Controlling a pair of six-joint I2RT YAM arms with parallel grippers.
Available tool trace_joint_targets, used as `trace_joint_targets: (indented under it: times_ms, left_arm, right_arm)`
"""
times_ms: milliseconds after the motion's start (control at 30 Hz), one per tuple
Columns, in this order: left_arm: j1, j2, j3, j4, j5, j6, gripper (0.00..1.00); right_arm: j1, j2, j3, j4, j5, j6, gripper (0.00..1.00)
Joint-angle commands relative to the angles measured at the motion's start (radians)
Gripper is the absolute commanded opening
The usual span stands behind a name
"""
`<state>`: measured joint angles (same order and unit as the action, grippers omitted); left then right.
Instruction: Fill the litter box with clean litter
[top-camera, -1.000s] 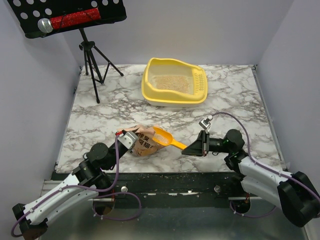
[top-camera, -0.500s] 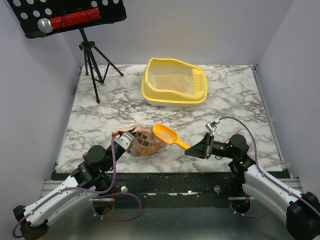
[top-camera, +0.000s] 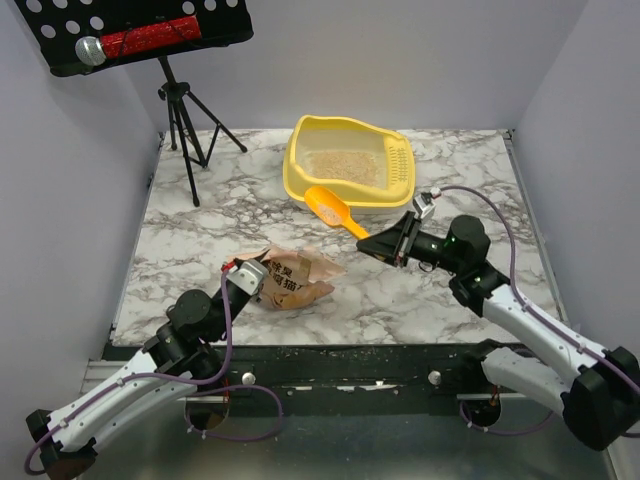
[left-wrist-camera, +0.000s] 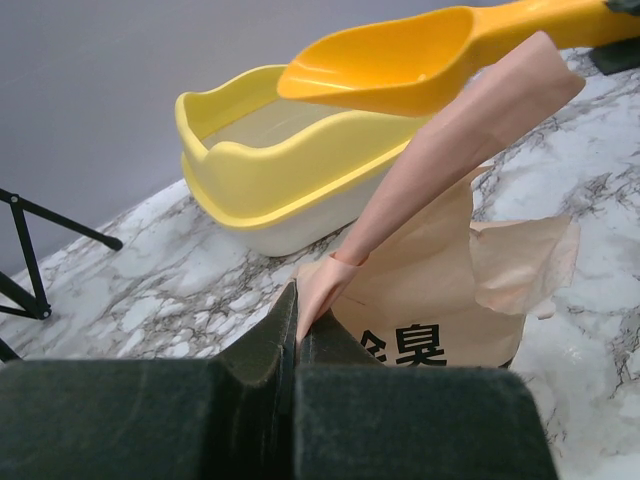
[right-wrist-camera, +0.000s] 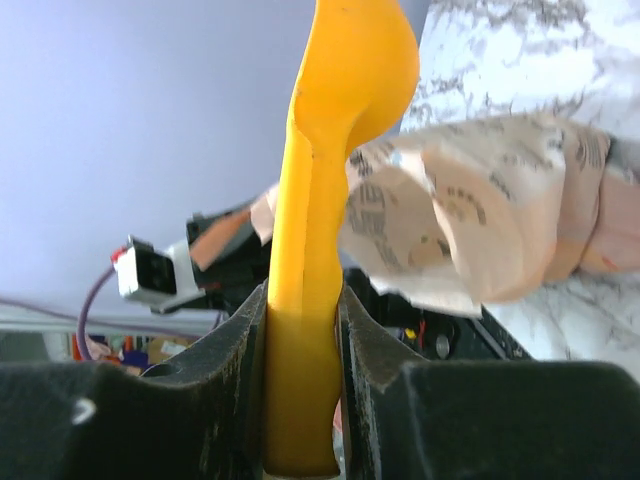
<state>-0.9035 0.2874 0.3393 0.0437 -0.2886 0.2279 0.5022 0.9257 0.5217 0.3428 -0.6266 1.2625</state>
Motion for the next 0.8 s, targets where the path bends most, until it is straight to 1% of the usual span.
trace_joint_targets:
  times_ms: [0, 100, 200, 367, 433, 500, 533, 667, 733, 767]
  left_arm:
    - [0.0, -0.007, 0.053, 0.074, -0.015, -0.028, 0.0]
    - [0.0, -0.02, 0.059, 0.064, -0.007, -0.036, 0.0]
    - [0.0, -0.045, 0.061, 0.065, 0.008, -0.041, 0.0]
    - [0.0, -0.065, 0.064, 0.065, 0.009, -0.045, 0.0]
    - [0.0, -0.054, 0.072, 0.059, -0.001, -0.05, 0.0]
    - [0.0, -0.037, 0.079, 0.051, -0.017, -0.053, 0.0]
    - [0.0, -0.025, 0.086, 0.047, -0.027, -0.056, 0.0]
    - [0.002, -0.001, 0.098, 0.033, -0.057, -0.064, 0.0]
    - [0.002, 0.002, 0.098, 0.033, -0.063, -0.067, 0.0]
    - [0.003, 0.001, 0.101, 0.03, -0.064, -0.07, 0.0]
  right_arm:
    - [-0.019, 0.161, 0.147, -0.019, 0.082, -0.066, 0.01]
    - [-0.053, 0.298, 0.246, 0.01, 0.067, -0.08, 0.01]
    - [-0.094, 0.419, 0.346, 0.001, 0.05, -0.141, 0.01]
    - [-0.18, 0.603, 0.53, -0.155, 0.01, -0.323, 0.01]
    - [-0.198, 0.672, 0.644, -0.325, 0.008, -0.455, 0.01]
    - [-0.2, 0.726, 0.769, -0.561, 0.068, -0.619, 0.01]
    - [-0.2, 0.748, 0.828, -0.647, 0.108, -0.674, 0.01]
    - [-0.2, 0.818, 0.996, -0.862, 0.272, -0.853, 0.01]
    - [-0.198, 0.863, 1.087, -0.951, 0.318, -0.918, 0.01]
    - [-0.198, 0.893, 1.166, -1.016, 0.34, -0.948, 0.01]
